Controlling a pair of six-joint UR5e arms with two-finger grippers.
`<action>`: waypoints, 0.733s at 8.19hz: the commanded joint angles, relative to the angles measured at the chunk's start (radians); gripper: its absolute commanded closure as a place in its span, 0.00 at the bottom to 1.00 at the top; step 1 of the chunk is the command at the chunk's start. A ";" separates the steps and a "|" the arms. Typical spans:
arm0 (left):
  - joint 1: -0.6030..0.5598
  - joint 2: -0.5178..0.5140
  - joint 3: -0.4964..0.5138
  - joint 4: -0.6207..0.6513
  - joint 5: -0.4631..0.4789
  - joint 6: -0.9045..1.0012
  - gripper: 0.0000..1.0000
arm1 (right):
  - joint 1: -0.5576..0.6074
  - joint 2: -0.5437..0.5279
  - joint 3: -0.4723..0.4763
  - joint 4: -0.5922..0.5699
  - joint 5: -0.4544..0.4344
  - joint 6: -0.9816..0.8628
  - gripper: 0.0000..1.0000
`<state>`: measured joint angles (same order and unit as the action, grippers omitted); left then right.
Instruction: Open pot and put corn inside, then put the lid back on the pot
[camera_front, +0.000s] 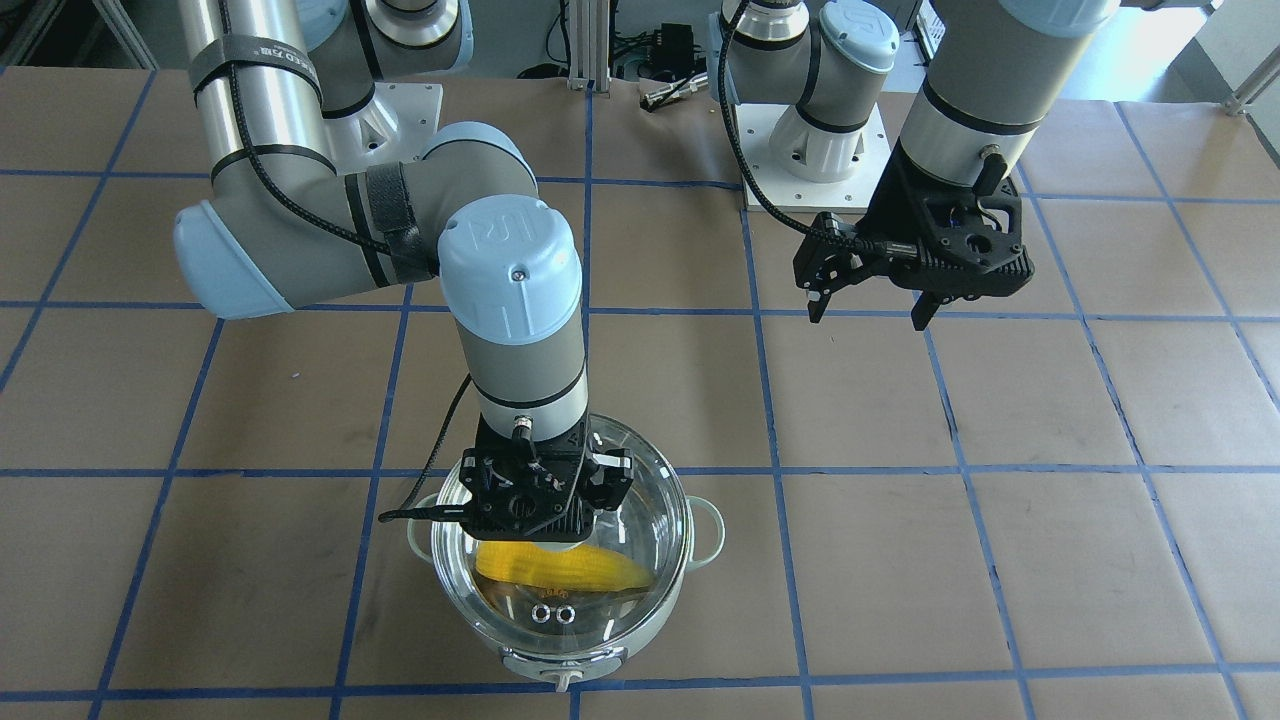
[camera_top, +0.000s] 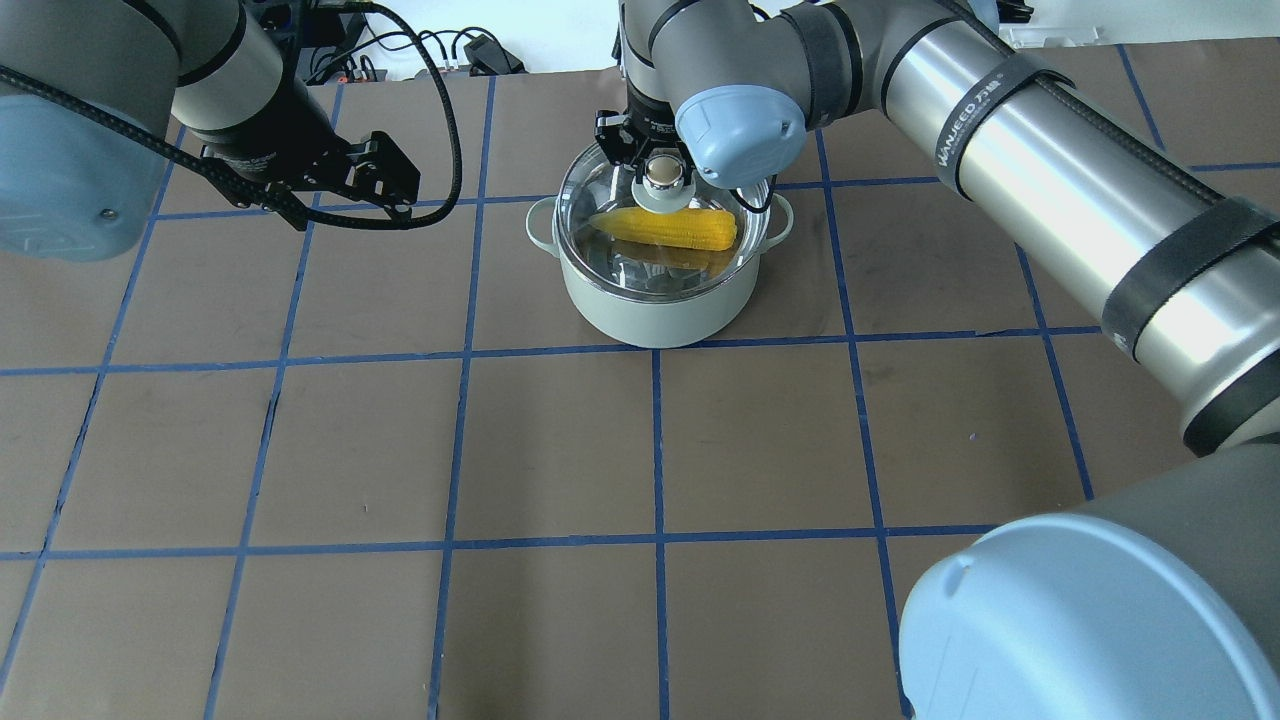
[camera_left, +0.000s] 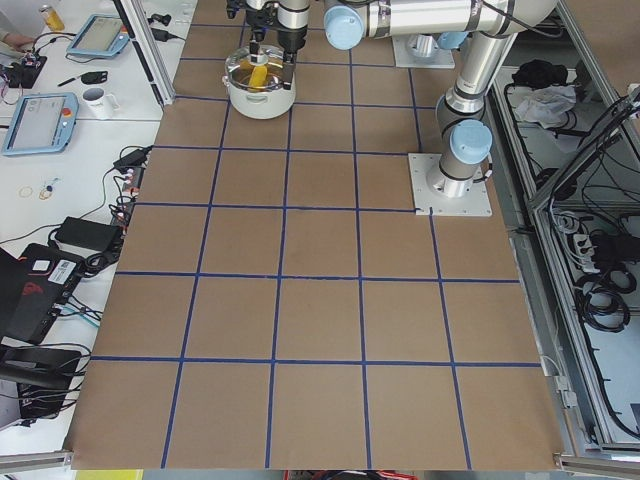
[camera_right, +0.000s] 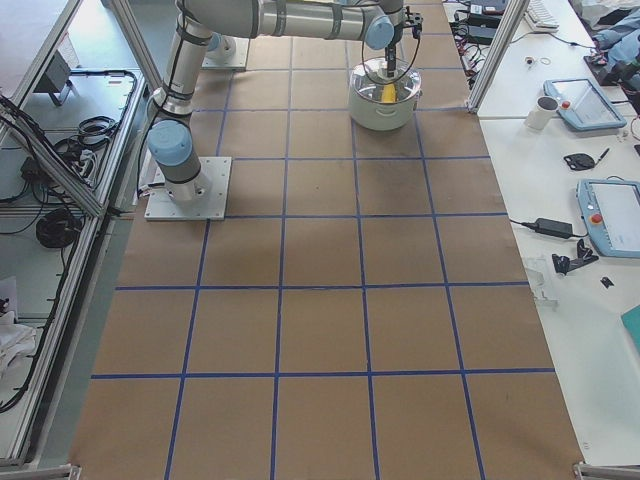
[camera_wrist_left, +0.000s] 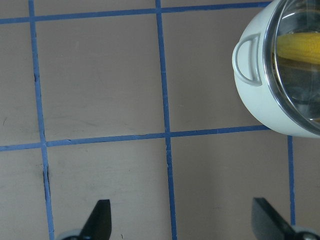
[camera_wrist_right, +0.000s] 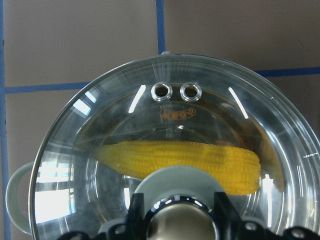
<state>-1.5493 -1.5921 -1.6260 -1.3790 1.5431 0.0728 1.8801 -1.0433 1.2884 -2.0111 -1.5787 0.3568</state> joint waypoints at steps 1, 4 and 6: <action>0.000 0.000 0.000 0.000 -0.001 0.001 0.00 | 0.001 0.000 0.000 -0.002 0.005 0.007 0.75; 0.000 0.000 0.000 0.000 -0.001 0.001 0.00 | 0.001 0.003 0.000 -0.002 0.003 0.005 0.76; 0.000 0.000 0.000 -0.002 -0.001 0.001 0.00 | 0.001 0.005 0.000 -0.002 0.003 0.001 0.76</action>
<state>-1.5493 -1.5923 -1.6260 -1.3791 1.5419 0.0736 1.8807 -1.0403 1.2890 -2.0127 -1.5754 0.3602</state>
